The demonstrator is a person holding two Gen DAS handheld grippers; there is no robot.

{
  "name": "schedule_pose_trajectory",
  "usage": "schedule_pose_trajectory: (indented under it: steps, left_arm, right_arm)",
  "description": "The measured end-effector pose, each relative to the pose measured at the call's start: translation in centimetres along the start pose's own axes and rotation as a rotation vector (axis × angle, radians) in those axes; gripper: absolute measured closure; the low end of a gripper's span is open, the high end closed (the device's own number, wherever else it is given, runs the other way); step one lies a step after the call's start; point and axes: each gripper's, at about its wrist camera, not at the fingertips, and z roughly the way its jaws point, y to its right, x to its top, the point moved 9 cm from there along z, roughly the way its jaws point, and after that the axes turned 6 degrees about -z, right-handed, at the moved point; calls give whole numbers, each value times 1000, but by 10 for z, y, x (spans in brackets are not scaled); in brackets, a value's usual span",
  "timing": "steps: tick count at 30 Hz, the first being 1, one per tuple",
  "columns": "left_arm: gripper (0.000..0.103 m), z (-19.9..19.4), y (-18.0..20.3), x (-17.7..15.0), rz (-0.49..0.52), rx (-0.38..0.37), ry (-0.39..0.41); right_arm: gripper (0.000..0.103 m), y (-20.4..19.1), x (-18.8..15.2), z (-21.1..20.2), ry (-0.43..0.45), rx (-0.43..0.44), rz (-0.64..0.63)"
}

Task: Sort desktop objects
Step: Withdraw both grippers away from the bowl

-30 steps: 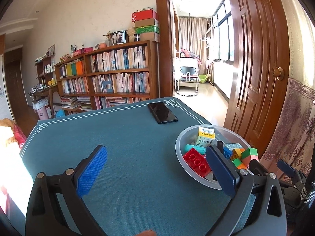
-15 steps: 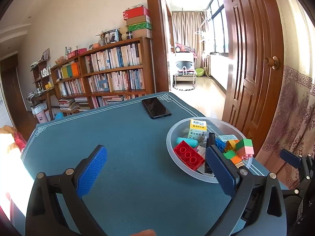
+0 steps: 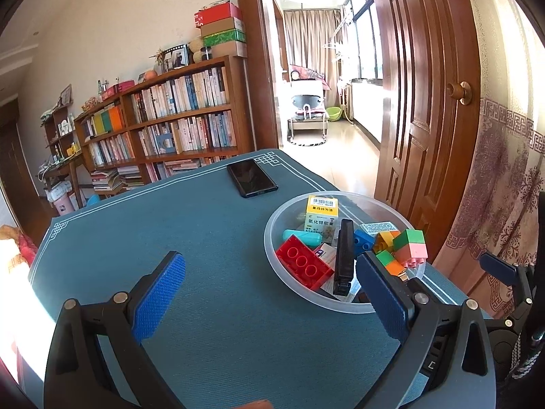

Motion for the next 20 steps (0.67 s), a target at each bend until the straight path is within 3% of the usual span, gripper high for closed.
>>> schedule_pose_trajectory:
  steps: [20]
  left_arm:
    - [1, 14, 18, -6, 27, -29, -53]
  right_arm:
    - [0, 9, -9, 13, -30, -7, 13]
